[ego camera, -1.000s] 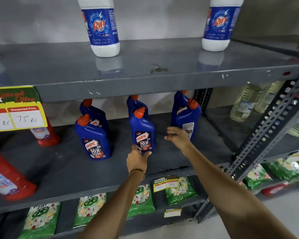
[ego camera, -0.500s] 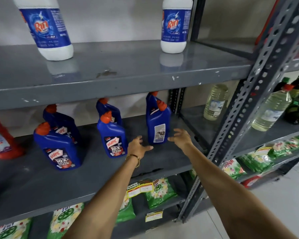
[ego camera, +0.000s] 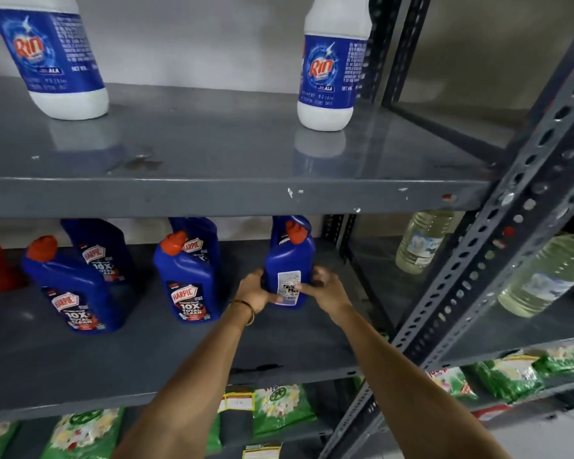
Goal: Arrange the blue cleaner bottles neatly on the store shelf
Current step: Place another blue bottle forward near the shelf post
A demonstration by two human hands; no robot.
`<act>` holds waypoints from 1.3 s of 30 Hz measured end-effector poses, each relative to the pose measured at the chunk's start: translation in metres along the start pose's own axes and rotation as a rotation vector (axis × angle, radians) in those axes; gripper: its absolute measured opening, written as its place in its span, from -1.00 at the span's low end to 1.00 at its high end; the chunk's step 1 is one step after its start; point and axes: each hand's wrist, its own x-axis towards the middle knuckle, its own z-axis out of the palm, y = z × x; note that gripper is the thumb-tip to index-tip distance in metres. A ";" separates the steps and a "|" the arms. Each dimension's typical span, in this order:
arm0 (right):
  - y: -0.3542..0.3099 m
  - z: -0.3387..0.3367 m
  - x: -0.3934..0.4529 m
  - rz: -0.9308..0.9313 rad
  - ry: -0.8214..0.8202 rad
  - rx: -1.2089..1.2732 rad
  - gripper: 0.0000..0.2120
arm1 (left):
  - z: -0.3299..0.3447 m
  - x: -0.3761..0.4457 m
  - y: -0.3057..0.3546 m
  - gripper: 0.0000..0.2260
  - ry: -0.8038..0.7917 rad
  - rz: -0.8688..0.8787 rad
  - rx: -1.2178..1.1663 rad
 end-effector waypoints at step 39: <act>-0.024 -0.024 -0.002 -0.010 -0.451 0.524 -0.59 | -0.018 -0.010 0.004 -0.69 -0.682 -0.151 -0.488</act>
